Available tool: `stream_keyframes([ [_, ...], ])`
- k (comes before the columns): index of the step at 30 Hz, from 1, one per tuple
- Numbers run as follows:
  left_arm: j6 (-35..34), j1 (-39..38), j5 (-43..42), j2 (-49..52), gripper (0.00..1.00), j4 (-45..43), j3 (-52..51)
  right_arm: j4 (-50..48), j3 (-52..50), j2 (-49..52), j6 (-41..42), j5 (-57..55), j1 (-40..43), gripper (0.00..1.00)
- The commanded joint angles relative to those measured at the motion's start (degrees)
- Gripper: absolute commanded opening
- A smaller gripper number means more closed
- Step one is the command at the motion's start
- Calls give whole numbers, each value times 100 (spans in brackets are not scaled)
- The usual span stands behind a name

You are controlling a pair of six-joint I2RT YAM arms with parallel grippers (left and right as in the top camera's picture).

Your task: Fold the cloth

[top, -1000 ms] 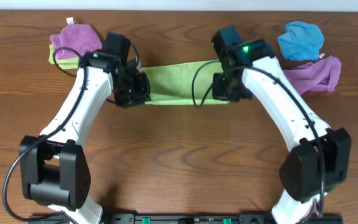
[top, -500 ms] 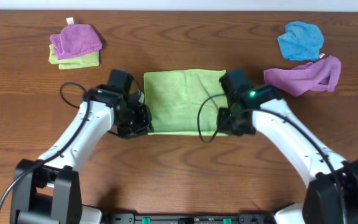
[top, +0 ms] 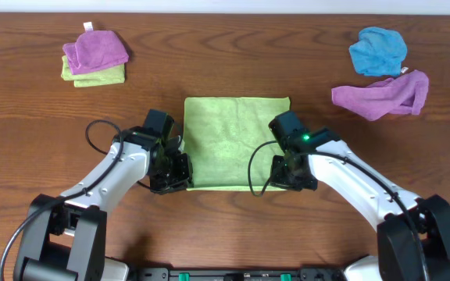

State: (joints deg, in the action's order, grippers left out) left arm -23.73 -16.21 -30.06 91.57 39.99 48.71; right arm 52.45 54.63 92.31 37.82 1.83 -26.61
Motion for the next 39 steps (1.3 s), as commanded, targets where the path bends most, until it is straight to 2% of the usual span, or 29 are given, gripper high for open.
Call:
stream_keyframes([
  [1,170,107,667,17,6,63,-90,173,-120,-28,164,-927,66,1],
  [7,197,107,966,17,6,35,-175,28,-459,-28,205,-1040,66,1],
  [15,175,107,894,15,6,-105,-420,-107,-684,-175,286,-1021,66,1],
  [22,-472,133,883,11,6,-391,-328,-240,-680,-820,393,-1351,81,1],
  [30,-1261,133,1108,13,6,-988,197,-1224,-675,-1095,393,-1683,81,1],
  [39,-1475,162,1707,15,6,-1694,509,-2347,-673,-1056,319,-2151,267,2],
])
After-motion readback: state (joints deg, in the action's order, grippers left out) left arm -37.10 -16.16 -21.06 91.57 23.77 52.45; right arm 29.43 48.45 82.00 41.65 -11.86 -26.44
